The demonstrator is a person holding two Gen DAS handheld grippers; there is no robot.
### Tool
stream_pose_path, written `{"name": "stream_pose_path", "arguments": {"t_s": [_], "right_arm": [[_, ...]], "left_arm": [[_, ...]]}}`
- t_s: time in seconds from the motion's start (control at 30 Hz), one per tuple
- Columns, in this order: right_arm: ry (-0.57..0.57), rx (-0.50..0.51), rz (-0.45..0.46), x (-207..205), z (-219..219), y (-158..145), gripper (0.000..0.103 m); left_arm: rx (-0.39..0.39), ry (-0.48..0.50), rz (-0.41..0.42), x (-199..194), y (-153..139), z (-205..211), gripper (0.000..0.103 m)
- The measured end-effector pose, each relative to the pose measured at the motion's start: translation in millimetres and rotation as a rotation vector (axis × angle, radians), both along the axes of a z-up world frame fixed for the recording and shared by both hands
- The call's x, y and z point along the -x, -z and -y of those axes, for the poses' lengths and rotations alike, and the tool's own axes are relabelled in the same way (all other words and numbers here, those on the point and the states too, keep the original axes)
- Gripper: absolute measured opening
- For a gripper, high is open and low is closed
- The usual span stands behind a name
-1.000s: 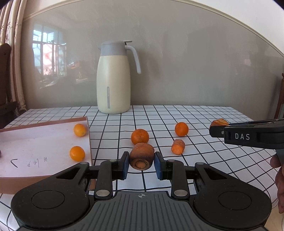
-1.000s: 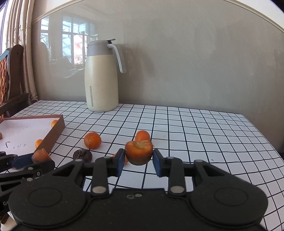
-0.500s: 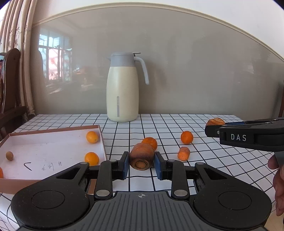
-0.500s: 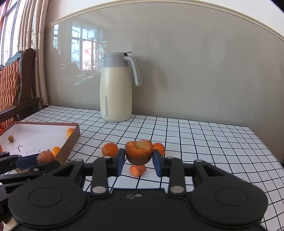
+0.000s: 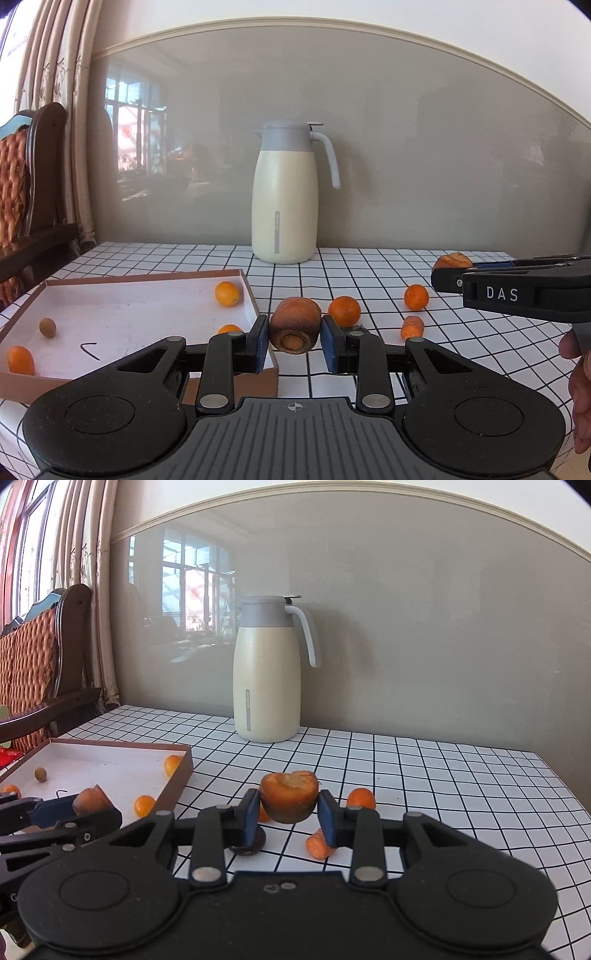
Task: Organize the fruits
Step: 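Carry both held fruit pieces over the cardboard box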
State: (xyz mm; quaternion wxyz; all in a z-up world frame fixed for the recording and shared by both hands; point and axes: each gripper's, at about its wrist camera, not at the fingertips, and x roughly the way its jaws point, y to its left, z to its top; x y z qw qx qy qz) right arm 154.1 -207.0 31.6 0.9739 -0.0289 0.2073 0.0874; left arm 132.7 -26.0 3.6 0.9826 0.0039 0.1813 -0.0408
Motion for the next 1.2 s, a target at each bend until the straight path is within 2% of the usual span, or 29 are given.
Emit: {"name": "stream_pose_path", "arguments": {"t_s": [1.2], "right_arm": [[-0.201, 0.021, 0.019, 0.2, -108.9, 3.9, 0.025]], "left_arm": [[0.017, -0.214, 0.027, 22.3, -2.6, -116.4, 0.03]]}}
